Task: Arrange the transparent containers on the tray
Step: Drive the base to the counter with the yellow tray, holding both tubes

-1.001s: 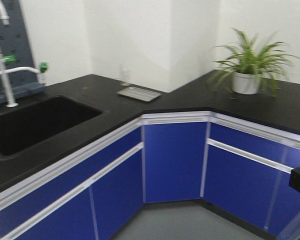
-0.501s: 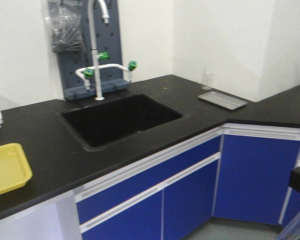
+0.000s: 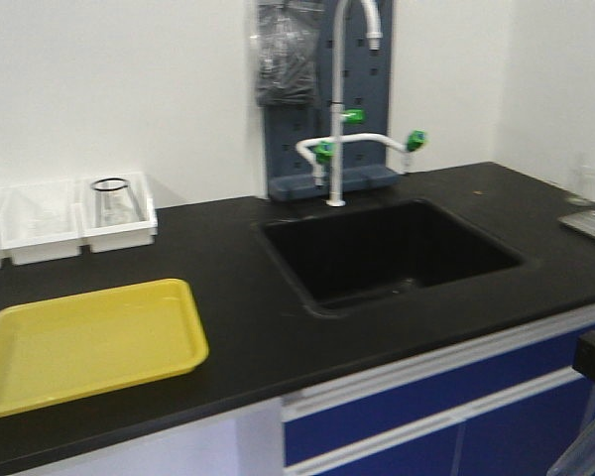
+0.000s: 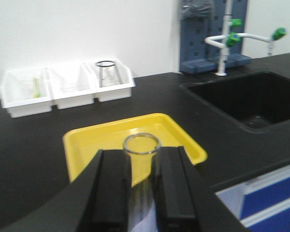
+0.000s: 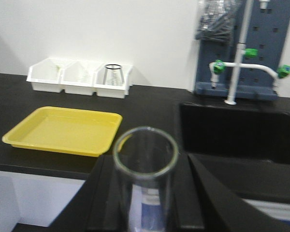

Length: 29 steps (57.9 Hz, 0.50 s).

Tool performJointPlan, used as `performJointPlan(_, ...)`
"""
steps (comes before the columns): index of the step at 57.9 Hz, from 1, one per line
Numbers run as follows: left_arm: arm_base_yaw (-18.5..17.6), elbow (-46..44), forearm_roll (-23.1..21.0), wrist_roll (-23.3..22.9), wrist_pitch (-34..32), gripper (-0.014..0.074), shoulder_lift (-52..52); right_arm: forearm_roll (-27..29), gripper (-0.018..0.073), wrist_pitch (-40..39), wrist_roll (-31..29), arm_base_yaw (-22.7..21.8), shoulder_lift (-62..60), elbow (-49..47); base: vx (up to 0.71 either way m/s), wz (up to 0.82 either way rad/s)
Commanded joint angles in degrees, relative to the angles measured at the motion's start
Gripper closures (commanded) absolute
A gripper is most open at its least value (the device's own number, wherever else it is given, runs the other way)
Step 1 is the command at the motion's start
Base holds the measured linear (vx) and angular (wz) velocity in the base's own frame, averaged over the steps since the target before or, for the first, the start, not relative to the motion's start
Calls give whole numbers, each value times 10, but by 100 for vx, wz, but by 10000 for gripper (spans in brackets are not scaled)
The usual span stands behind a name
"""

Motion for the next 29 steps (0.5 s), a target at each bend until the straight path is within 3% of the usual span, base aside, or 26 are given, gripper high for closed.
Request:
performJointPlan(1, -2, -21, 3, -3, -39, 388, 3, 0, 540, -50, -2, -4, -1, -17, 17, 52)
performJointPlan(29, -2, -21, 3, -3, -39, 388, 3, 0, 540, -50, -2, -4, -1, -17, 18, 48)
